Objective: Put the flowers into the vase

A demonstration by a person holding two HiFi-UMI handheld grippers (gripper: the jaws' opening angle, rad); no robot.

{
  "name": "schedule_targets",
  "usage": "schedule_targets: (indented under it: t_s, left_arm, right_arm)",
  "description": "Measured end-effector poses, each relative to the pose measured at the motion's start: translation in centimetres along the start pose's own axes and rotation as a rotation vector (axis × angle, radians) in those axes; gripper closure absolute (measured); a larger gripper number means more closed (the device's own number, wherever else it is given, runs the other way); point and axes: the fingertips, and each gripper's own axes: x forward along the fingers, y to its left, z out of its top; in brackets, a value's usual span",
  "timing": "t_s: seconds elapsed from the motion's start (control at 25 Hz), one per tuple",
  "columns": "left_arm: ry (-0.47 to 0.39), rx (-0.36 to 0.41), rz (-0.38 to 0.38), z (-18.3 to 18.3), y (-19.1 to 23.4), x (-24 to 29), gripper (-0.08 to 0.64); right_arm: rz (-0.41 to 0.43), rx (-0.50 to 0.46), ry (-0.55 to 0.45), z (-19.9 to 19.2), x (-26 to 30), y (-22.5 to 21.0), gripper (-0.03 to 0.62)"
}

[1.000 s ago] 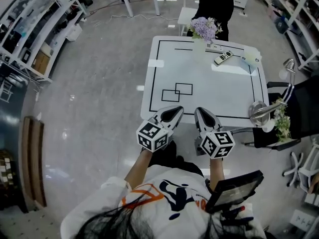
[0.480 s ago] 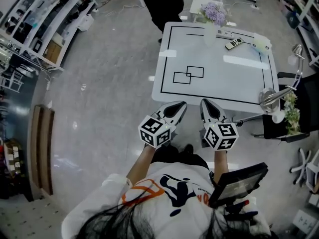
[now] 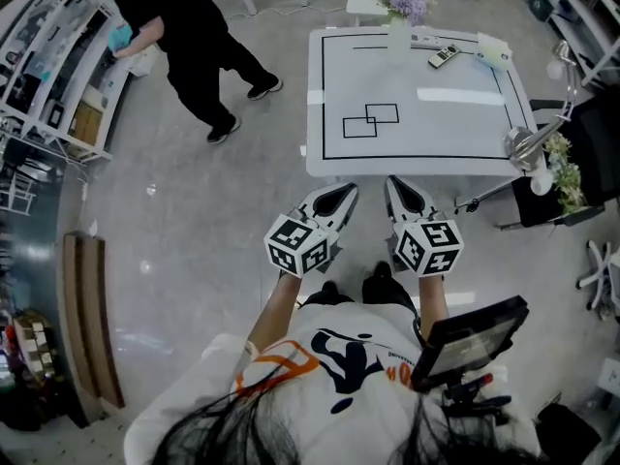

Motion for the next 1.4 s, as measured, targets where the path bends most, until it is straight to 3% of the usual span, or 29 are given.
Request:
schedule_targets:
  t_s: [0.64, 1.4]
  left_arm:
    - [0.013, -0.008, -0.096, -3.7, -0.5, -10.1, 0.548]
    - [0.001, 0.008, -0.091, -3.8, -2.0, -12.4, 0.548]
  right_arm:
    - [-0.103, 0.045, -0.017, -5.7, -4.3, 9.2, 0.578]
    - [-0.089, 0.030, -0.004, -6.5, -5.7, 11.1, 0.578]
